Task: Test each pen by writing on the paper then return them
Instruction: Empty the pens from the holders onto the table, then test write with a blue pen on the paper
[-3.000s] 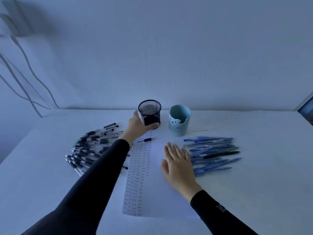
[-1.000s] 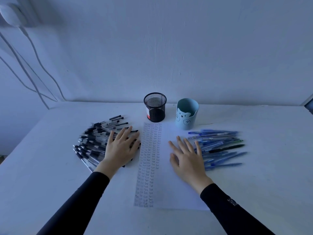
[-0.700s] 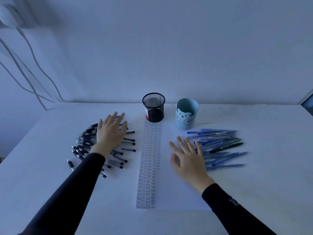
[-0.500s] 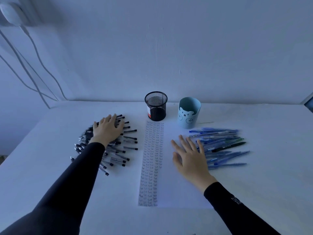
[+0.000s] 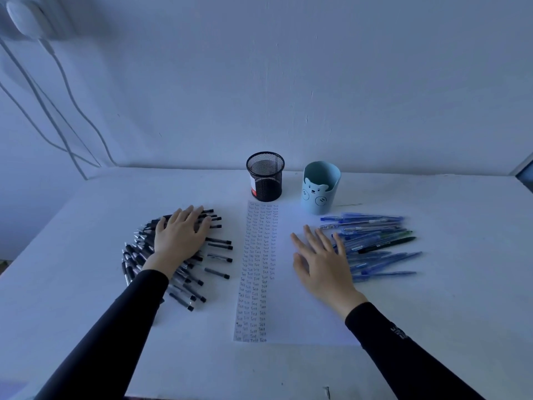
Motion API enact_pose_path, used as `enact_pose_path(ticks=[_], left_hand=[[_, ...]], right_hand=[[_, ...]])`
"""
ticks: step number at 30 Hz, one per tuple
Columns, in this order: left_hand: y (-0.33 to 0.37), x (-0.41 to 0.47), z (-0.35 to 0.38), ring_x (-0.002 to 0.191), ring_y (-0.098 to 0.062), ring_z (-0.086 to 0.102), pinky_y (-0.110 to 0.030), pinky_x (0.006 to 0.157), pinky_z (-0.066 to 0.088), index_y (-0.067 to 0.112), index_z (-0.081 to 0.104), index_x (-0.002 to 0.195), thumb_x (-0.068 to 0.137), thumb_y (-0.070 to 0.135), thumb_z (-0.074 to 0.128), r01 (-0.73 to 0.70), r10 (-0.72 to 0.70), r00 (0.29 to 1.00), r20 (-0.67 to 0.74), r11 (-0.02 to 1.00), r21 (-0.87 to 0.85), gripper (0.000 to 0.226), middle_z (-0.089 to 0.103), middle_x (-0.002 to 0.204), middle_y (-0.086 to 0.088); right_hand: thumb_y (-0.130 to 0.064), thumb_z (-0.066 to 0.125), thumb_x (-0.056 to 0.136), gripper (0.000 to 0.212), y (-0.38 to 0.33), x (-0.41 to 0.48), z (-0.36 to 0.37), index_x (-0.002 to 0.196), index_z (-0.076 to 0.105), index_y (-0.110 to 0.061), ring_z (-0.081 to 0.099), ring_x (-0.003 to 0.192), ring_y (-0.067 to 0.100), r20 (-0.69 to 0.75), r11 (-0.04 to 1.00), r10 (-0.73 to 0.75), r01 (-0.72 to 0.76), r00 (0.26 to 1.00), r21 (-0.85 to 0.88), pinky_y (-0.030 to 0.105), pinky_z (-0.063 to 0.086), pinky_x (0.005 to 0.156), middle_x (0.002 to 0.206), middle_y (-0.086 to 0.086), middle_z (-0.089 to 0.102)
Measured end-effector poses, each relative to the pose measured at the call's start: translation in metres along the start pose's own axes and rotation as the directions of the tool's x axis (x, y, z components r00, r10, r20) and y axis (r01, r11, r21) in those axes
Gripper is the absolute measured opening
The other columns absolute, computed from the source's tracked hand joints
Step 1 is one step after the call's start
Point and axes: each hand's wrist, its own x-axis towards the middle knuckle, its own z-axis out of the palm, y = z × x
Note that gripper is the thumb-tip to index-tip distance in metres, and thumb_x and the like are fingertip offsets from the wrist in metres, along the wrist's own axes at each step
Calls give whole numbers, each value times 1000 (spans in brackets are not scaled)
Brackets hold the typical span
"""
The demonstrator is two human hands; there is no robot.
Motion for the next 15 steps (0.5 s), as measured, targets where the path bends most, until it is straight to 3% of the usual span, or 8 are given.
enact_pose_path(ticks=[3,5,8,11,13,15], left_hand=[[-1,4,0,150,-13,7,-44,121,1,38,18,153,96,66,15,4,-4,999,34,1000,-3,64,12,162,9],[3,5,0,150,-15,8,-45,121,1,35,20,153,96,64,15,-10,10,1000,4,1000,-8,64,13,162,7],[22,4,0,149,-14,10,-43,121,3,31,24,153,98,59,19,-123,119,989,-86,992,-40,61,18,161,5],[48,3,4,149,-12,13,-40,120,7,32,29,151,97,65,15,-312,305,947,-100,948,-61,66,22,160,6],[63,2,7,148,-12,14,-39,120,8,32,31,150,91,70,8,-426,420,901,-106,904,-43,74,23,159,8],[75,2,8,148,-11,15,-39,120,8,32,32,150,87,70,3,-499,495,862,-109,867,-3,79,23,159,9]], right_hand=[[-52,14,93,64,2,0,-5,150,36,-34,21,149,18,11,993,-29,28,1000,112,39,-9,119,160,-2,27],[-51,16,94,63,5,0,-11,149,39,-32,20,150,16,-39,976,-41,48,998,214,35,-10,120,159,-2,29],[-35,32,96,50,15,-7,-18,136,57,-22,36,143,22,-205,947,-43,105,978,305,39,9,122,150,3,46],[-25,37,94,44,31,-16,-23,131,62,-18,40,141,21,-299,924,-70,175,952,340,39,23,118,146,3,51],[-21,38,90,45,44,-22,-32,126,65,-19,45,135,19,-316,921,-73,185,946,343,41,34,112,140,0,57],[-17,39,82,45,58,-30,-42,114,71,-22,53,118,17,-327,940,-81,181,941,290,43,44,97,122,-3,65]])
